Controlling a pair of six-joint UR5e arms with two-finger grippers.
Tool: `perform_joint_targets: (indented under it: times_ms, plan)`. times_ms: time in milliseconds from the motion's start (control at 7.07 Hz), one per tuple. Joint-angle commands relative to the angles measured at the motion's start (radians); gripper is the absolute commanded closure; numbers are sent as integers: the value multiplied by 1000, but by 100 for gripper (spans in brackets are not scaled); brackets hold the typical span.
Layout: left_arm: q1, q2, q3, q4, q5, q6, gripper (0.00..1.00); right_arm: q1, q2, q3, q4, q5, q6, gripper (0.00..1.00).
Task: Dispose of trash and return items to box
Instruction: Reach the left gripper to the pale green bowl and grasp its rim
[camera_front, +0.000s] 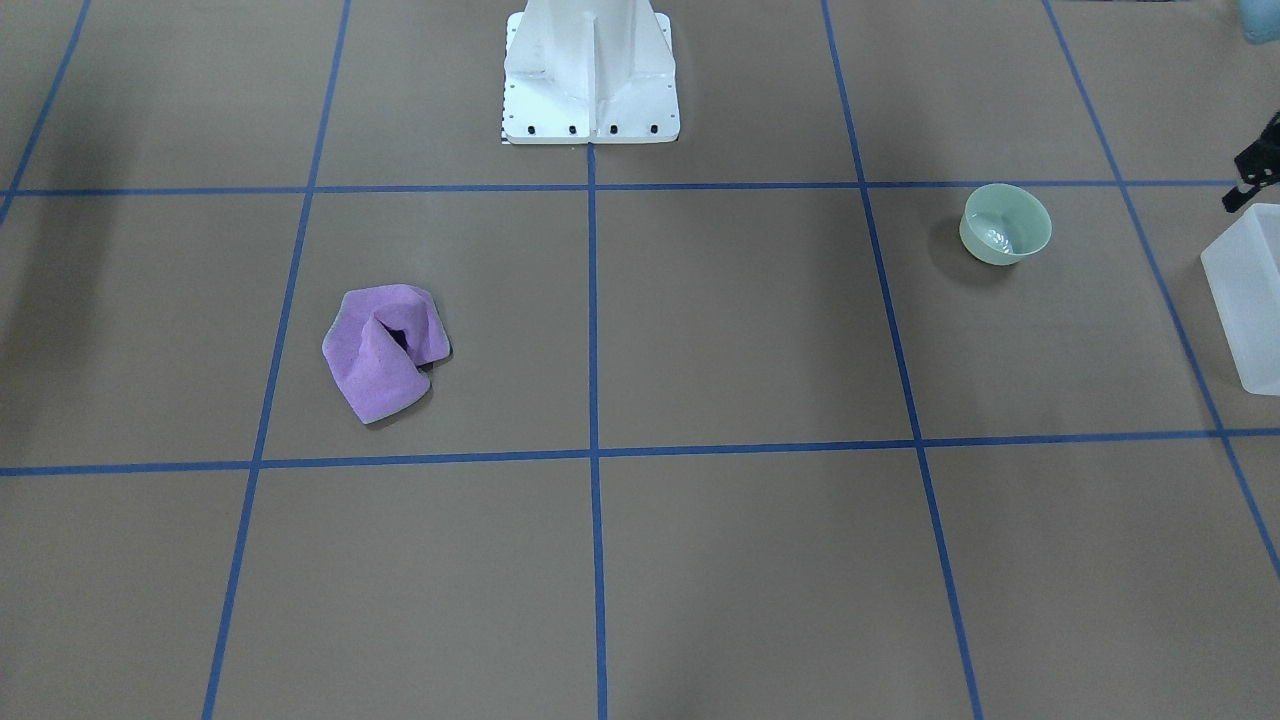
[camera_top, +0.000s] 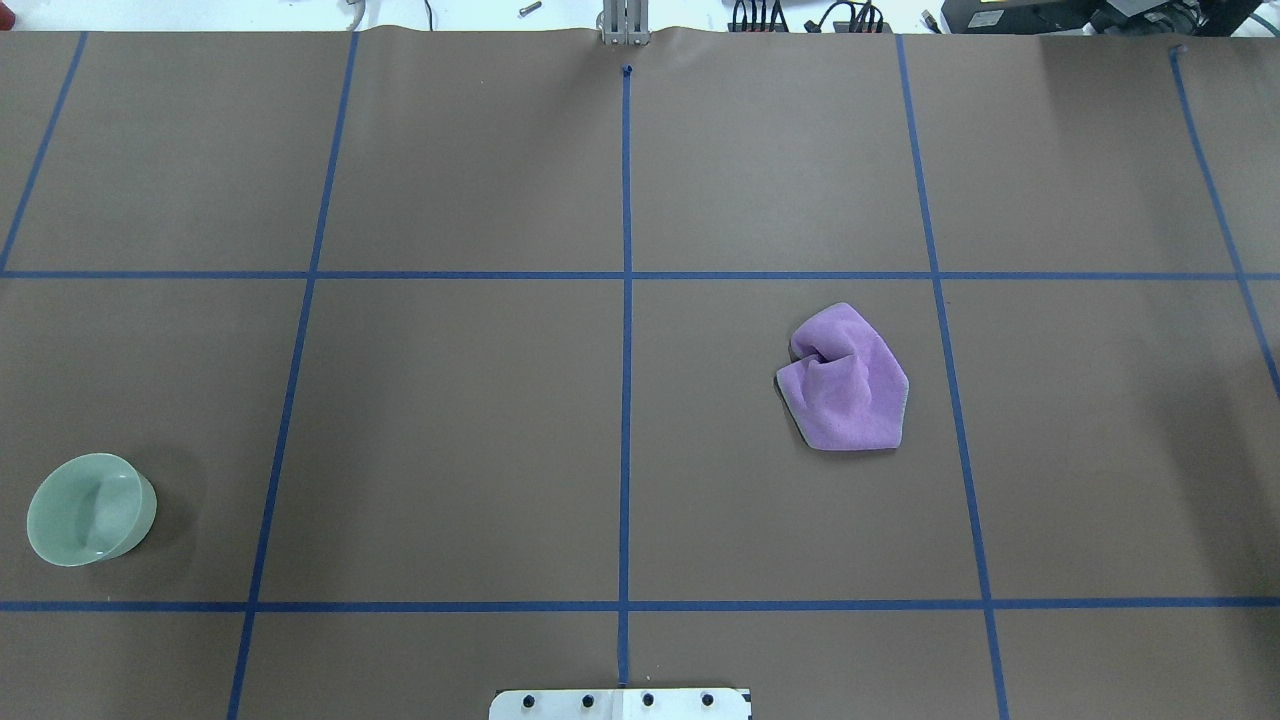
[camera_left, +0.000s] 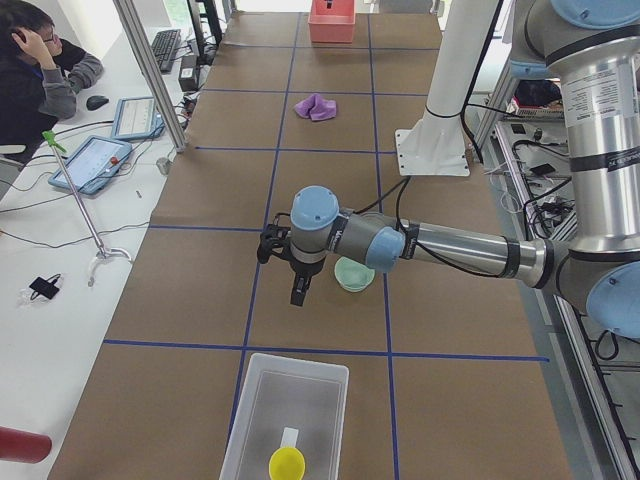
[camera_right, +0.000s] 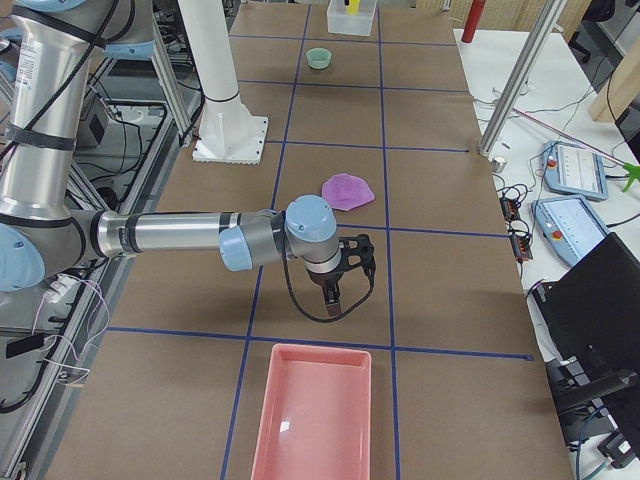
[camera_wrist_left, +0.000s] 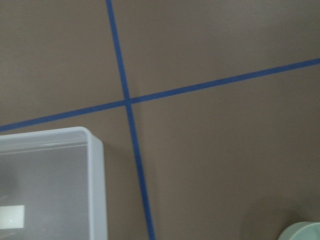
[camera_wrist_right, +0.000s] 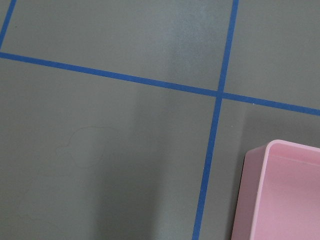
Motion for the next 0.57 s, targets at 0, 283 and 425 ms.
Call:
perform_joint_targets:
  times_ms: [0, 283, 425]
  plan:
    - [219, 4, -36, -96, 84, -192, 2, 0, -1, -1, 0, 0, 1, 0]
    - [388, 42, -23, -218, 193, -293, 2, 0, 0, -2, 0, 0, 1, 0]
    - [422, 68, 13, -293, 205, -294, 2, 0, 0, -4, 0, 0, 1, 0]
